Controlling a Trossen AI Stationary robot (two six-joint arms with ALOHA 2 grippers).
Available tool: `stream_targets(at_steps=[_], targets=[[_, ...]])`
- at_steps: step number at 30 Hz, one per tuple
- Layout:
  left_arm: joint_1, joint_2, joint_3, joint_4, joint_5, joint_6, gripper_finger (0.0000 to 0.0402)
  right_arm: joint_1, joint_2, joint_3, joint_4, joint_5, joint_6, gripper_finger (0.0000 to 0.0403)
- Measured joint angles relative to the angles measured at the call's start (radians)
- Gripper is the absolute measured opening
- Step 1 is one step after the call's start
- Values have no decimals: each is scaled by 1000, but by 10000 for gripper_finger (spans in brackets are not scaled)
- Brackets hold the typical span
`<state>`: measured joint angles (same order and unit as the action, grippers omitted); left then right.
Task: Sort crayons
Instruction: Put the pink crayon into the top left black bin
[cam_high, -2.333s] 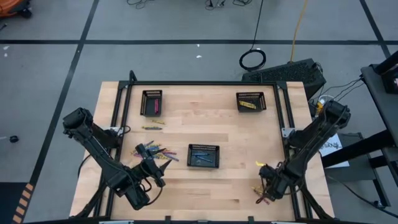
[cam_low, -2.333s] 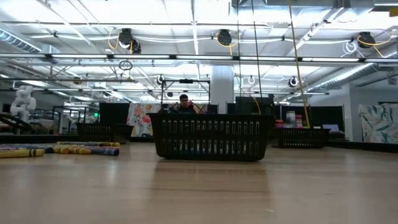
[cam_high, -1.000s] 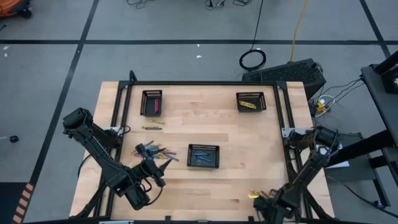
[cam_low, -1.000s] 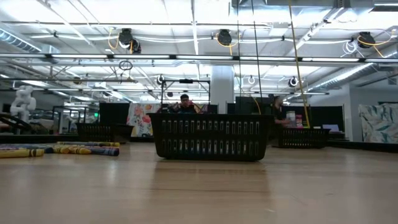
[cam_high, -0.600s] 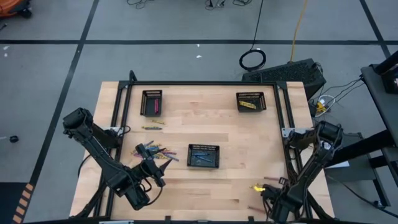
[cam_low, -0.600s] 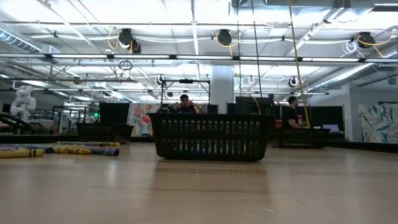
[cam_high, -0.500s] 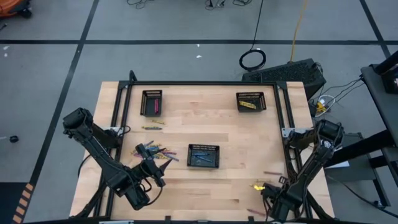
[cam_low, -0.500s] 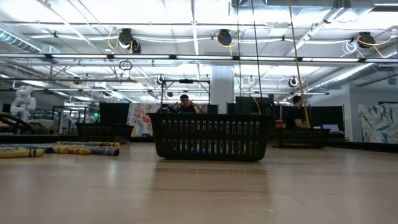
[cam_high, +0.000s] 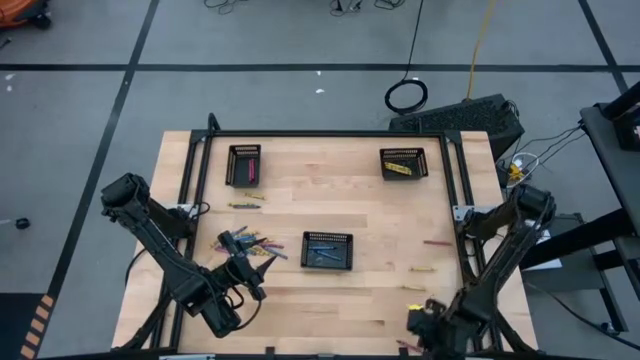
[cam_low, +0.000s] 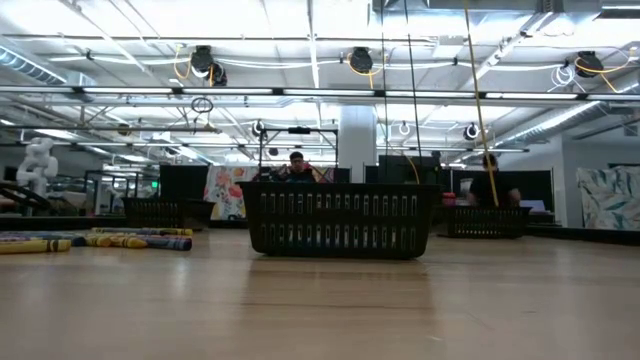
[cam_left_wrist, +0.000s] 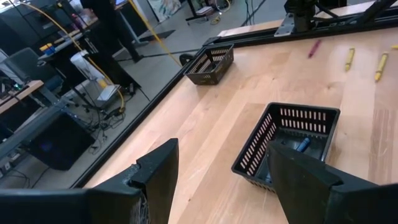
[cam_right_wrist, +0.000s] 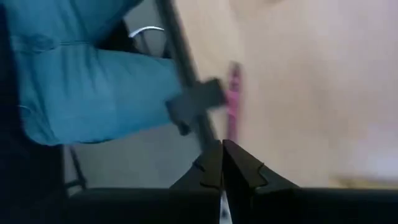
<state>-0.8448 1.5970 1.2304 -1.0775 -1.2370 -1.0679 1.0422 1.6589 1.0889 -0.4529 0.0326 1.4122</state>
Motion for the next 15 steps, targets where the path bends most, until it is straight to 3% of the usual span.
stream_targets(at_steps=[6,15], targets=[[0,0,0,0,-3,1,237,-2,139,-3,88,-57,-7,0],[0,0,0,2,-3,1,237,-3,145,0,-81,-53,12,0]])
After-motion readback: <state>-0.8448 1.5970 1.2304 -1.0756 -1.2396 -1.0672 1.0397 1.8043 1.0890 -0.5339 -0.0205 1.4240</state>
